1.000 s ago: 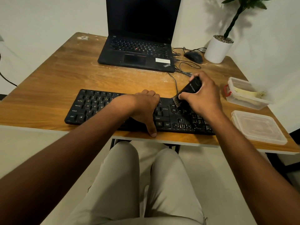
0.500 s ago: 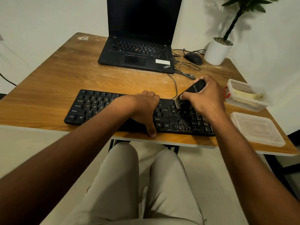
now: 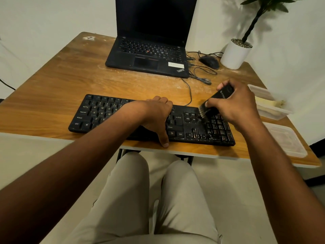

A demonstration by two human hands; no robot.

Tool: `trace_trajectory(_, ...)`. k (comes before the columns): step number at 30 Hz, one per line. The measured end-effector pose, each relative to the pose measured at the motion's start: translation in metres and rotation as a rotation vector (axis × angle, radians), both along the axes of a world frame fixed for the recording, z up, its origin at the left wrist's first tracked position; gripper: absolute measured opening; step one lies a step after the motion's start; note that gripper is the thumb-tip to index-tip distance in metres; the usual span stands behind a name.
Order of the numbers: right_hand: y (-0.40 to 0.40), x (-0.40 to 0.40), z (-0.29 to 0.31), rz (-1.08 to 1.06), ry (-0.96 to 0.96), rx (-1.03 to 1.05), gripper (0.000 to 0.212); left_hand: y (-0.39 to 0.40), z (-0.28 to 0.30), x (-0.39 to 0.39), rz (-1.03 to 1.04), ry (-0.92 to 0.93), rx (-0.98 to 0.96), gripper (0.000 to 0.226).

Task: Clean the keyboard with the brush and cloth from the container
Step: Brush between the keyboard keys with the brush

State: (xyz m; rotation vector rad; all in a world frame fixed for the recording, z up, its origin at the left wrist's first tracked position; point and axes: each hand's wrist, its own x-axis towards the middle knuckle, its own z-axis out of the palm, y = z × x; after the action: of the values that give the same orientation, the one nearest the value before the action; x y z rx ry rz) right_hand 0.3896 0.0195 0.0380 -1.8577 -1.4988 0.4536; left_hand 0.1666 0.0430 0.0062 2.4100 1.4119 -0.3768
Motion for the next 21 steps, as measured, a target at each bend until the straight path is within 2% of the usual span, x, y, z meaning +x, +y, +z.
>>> trace_trajectory(5, 0.009, -0.009, -0.016, -0.009, -0.007, 0.007, 0.043, 0.000, 0.000, 0.001, 0.004, 0.002, 0.001, 0.130)
trace_trajectory(13, -0.015, -0.002, -0.008, 0.118, -0.086, -0.158, 0.044, 0.000, -0.002, 0.000, -0.002, 0.004, 0.006, 0.133)
trace_trajectory(18, 0.003, -0.002, -0.002, -0.007, -0.075, -0.021, 0.045, -0.001, 0.000, 0.001, 0.003, 0.012, 0.011, 0.132)
trace_trajectory(21, 0.007, -0.008, -0.009, -0.013, -0.072, -0.018, 0.043, -0.002, 0.000, 0.001, 0.001, 0.014, 0.017, 0.134)
